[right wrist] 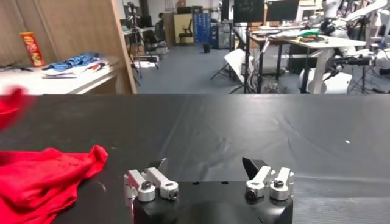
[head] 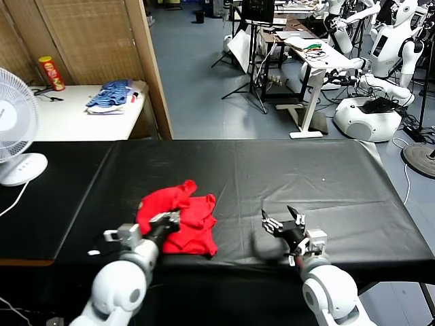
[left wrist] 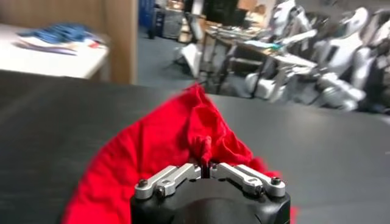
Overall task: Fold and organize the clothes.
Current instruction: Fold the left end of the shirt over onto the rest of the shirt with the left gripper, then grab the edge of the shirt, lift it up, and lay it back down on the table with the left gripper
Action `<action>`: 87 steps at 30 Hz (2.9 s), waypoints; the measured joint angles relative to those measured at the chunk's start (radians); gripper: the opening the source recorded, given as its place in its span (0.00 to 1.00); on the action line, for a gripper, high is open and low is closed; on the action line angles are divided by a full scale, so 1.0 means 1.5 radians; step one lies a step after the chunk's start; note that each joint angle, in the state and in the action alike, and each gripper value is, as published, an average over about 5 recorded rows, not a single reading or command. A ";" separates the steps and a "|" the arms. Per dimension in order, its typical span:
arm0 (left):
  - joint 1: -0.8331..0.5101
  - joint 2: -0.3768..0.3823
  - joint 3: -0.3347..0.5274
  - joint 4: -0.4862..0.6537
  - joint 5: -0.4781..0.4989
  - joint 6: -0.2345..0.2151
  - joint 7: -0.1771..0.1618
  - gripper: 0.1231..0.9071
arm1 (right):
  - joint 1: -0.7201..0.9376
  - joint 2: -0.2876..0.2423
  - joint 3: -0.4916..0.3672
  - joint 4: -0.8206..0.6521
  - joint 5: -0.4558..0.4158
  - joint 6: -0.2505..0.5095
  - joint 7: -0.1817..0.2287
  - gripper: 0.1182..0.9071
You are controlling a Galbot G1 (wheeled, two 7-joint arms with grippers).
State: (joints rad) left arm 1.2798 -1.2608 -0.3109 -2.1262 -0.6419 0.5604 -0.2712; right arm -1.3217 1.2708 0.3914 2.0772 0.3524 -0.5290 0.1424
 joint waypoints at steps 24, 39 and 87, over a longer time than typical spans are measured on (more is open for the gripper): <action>0.014 -0.084 0.064 0.021 0.028 -0.045 0.030 0.70 | 0.050 -0.011 -0.041 -0.042 0.001 0.004 -0.049 0.86; 0.023 -0.035 -0.035 0.002 0.109 -0.112 0.071 0.86 | 0.165 -0.008 -0.188 -0.101 0.014 0.038 -0.129 0.86; 0.079 -0.060 -0.193 0.138 -0.276 -0.132 0.089 0.74 | 0.085 0.009 -0.153 -0.045 -0.179 0.043 -0.037 0.86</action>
State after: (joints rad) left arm 1.3988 -1.3503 -0.5997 -1.9189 -1.0564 0.3621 -0.1380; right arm -1.1947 1.2848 0.1614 2.0093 0.0840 -0.4650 0.0867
